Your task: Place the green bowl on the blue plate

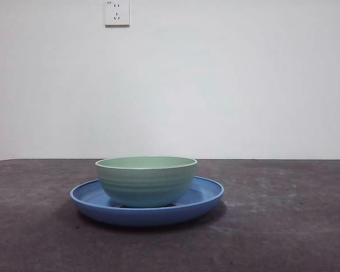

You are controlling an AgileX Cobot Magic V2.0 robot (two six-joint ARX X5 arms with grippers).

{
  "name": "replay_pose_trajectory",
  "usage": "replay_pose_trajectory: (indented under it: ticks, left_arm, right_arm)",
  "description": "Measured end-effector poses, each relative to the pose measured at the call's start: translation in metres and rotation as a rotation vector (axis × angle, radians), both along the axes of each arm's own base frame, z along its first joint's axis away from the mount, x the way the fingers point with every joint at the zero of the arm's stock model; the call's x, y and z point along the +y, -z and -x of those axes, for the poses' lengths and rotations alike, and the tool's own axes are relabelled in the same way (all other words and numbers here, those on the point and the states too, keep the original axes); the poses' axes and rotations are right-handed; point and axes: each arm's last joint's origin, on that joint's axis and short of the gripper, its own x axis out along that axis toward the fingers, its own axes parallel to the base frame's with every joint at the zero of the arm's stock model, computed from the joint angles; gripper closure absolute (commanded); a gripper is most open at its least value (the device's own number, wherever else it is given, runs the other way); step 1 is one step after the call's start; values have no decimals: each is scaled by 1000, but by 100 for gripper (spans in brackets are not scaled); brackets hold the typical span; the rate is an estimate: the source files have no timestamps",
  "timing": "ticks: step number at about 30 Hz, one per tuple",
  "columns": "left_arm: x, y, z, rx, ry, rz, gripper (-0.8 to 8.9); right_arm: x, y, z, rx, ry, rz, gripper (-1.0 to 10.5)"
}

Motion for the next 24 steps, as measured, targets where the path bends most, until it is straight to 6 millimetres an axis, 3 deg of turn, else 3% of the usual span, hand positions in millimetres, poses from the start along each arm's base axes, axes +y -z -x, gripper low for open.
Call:
replay_pose_trajectory:
  ticks: [24]
  left_arm:
    - [0, -2, 1, -25, 11, -64, 789]
  right_arm:
    - [0, 0, 0, 0, 0, 0, 921]
